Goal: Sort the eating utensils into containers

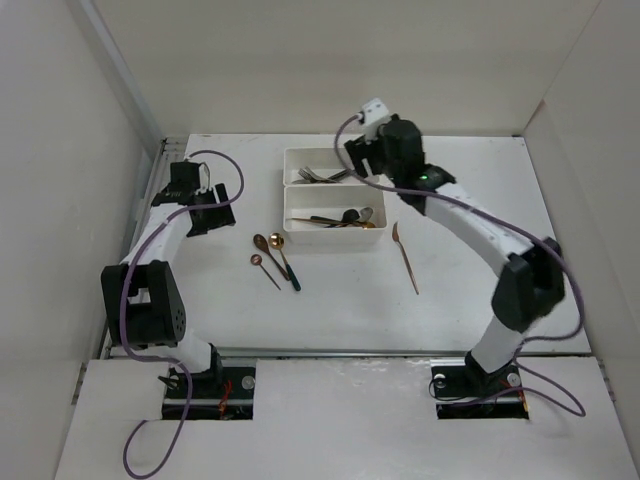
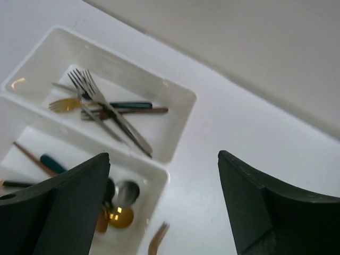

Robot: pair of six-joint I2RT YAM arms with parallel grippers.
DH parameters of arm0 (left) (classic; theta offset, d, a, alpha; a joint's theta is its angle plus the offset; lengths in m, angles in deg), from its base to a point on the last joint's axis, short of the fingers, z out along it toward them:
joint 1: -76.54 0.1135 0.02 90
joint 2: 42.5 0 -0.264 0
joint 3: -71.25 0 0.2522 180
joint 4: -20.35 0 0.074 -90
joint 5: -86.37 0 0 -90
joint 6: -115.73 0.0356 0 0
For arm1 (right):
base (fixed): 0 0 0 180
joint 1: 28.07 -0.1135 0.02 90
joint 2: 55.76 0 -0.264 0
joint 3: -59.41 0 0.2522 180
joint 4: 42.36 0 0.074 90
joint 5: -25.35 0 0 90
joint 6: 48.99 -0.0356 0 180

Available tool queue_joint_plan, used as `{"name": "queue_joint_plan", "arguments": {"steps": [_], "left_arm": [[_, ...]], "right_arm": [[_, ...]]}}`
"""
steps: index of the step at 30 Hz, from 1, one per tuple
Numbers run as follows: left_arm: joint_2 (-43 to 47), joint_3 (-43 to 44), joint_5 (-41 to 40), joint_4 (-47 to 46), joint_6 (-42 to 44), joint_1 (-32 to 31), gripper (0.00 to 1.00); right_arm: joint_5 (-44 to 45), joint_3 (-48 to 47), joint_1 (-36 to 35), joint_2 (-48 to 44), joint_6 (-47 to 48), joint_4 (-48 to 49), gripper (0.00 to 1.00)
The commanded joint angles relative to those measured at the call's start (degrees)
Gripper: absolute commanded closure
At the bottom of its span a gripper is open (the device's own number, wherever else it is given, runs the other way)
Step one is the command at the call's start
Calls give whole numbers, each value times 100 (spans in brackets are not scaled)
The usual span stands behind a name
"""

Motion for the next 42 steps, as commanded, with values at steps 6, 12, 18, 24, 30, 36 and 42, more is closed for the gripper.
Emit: {"name": "queue_joint_plan", "arguments": {"steps": [6, 12, 18, 24, 30, 36, 42], "left_arm": [[-236, 433, 20, 87, -85, -24, 31], [-491, 661, 125, 201, -138, -24, 33], [-431, 714, 125, 254, -138, -24, 33], [-316, 714, -147, 254, -85, -24, 33], [-316, 714, -147, 307, -85, -24, 33], [-316, 662, 46, 307, -138, -24, 34], [-316, 609, 169, 254, -191, -24, 34]], "right_arm": [[-930, 2670, 1002, -1270, -2947, -2516, 18], [-869, 2946, 1107, -1044, -3387, -2242, 22], [-922, 2136, 1047, 222, -3132, -2752, 38], [-474, 1899, 993, 531, -3185, -2999, 77], [-18, 1838, 1186, 444, -3290, -3069, 100], [1649, 1198, 1450, -576, -2089, -2298, 100], [1963, -542, 933, 106, 97, 84, 100]]}}
